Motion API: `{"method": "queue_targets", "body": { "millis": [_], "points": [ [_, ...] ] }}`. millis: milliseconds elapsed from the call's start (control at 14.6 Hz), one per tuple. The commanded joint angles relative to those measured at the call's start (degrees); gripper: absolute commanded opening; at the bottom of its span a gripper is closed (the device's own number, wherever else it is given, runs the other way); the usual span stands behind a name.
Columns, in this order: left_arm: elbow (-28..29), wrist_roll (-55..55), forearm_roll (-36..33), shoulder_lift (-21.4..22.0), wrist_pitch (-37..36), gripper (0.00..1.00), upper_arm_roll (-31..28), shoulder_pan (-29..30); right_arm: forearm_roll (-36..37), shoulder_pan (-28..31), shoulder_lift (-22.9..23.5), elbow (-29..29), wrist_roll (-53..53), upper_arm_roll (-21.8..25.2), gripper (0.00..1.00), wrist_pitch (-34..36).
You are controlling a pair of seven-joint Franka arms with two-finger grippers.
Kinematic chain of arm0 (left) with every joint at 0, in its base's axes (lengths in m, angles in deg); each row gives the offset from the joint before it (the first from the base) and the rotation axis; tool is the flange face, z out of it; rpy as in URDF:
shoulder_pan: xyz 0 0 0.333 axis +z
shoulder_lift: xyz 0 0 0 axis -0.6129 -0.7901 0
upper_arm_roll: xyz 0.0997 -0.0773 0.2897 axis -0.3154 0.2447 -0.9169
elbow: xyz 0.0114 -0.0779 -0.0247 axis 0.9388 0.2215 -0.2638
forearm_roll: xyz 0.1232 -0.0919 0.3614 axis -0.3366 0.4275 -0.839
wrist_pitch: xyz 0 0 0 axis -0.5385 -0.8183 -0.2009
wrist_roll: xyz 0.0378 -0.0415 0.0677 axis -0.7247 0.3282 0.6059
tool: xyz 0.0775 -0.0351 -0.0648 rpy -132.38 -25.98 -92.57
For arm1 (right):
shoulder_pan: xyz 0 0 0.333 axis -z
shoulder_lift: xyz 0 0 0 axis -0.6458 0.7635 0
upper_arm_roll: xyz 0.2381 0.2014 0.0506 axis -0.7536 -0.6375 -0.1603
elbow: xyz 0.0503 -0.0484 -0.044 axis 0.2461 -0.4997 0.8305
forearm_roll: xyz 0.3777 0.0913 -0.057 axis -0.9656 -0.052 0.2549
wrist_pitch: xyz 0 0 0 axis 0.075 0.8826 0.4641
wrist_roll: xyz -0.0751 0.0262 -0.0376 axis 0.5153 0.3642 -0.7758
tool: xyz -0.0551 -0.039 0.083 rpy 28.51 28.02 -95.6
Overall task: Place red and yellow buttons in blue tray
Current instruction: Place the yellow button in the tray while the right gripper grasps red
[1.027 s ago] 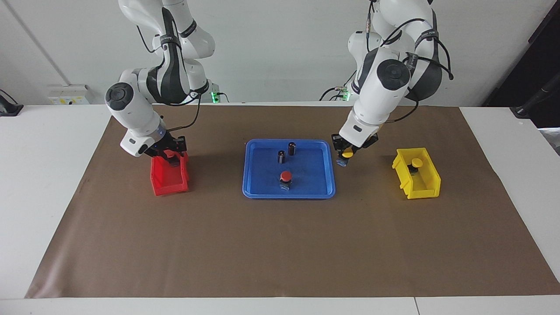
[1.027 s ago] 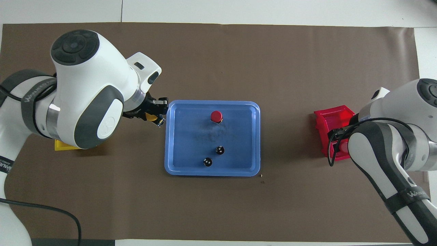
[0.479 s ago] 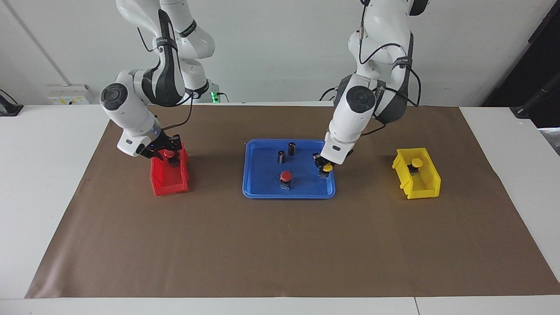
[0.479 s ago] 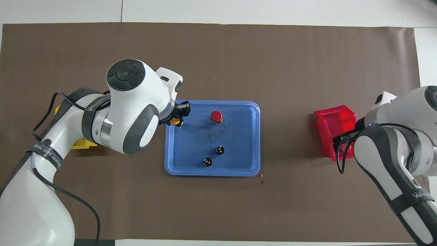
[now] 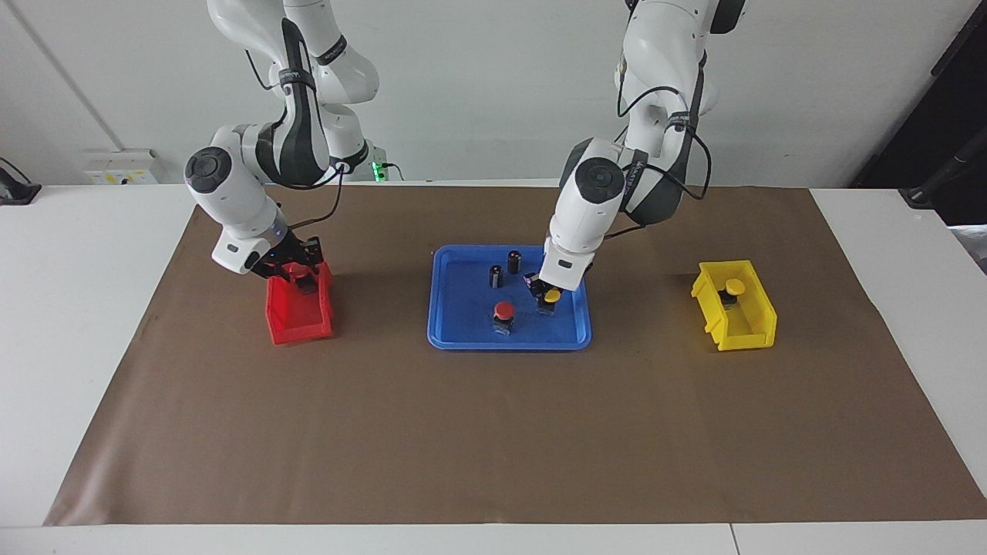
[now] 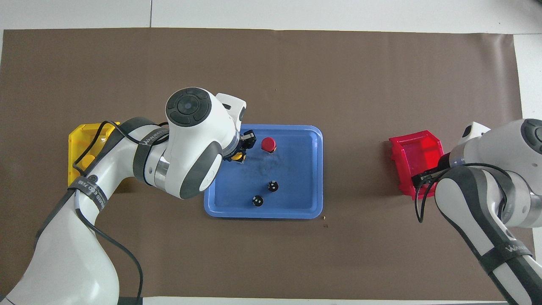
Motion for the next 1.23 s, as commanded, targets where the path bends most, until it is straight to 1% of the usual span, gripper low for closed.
{"method": "queue_targets", "body": {
  "millis": [0, 411, 479, 548, 616, 685, 753, 890, 959, 1096, 1164],
  "points": [
    [0.03, 1.11, 2.11, -1.15, 3.09, 0.01, -0.93, -1.33, 0.11, 1.25, -2.23, -2.86, 2.27, -0.58, 0.6, -1.83],
    [-0.15, 1.2, 2.91, -1.24, 3.71, 0.01, -0.93, -1.33, 0.29, 1.34, -2.23, -2.86, 2.27, -0.49, 0.58, -1.04],
    [-0.15, 1.2, 2.91, -1.24, 3.8, 0.05, -0.93, -1.33, 0.64, 1.6, -2.41, -2.86, 2.27, -0.49, 0.57, -0.95],
    [-0.15, 1.29, 2.91, -1.24, 4.23, 0.14, -1.02, -1.33, 2.12, 2.21, -2.5, -2.95, 2.27, -0.58, 0.57, -0.95],
    [-0.15, 1.29, 2.82, -1.24, 4.41, 0.17, -0.93, -1.33, 3.18, 2.31, -2.5, -2.95, 2.35, -0.58, 0.57, -0.95],
    [-0.15, 1.2, 2.82, -1.24, 4.59, 0.23, -1.02, -1.33, 3.45, 2.31, -2.58, -3.21, 2.36, -0.58, 0.57, -1.04],
    [-0.15, 1.2, 2.91, -1.24, 4.59, 0.25, -1.02, -1.33, 3.45, 2.31, -2.59, -3.3, 2.27, -0.58, 0.56, -1.12],
    [-0.15, 1.2, 2.91, -1.33, 4.85, 0.32, -0.93, -1.33, 3.54, 2.31, -2.59, -3.48, 2.27, -0.58, 0.53, -1.21],
    [-0.15, 1.2, 2.91, -1.24, 4.94, 0.34, -1.02, -1.33, 3.45, 2.31, -2.59, -3.48, 2.27, -0.58, 0.49, -1.21],
    [-0.06, 1.2, 2.91, -1.33, 5.12, 0.36, -1.02, -1.24, 3.54, 2.31, -2.59, -3.39, 2.18, -0.58, 0.37, -1.12],
    [0.02, 1.2, 2.82, -1.33, 5.12, 0.39, -1.02, -1.24, 3.54, 2.31, -2.59, -3.3, 2.18, -0.58, 0.32, -0.95]
  ]
}}
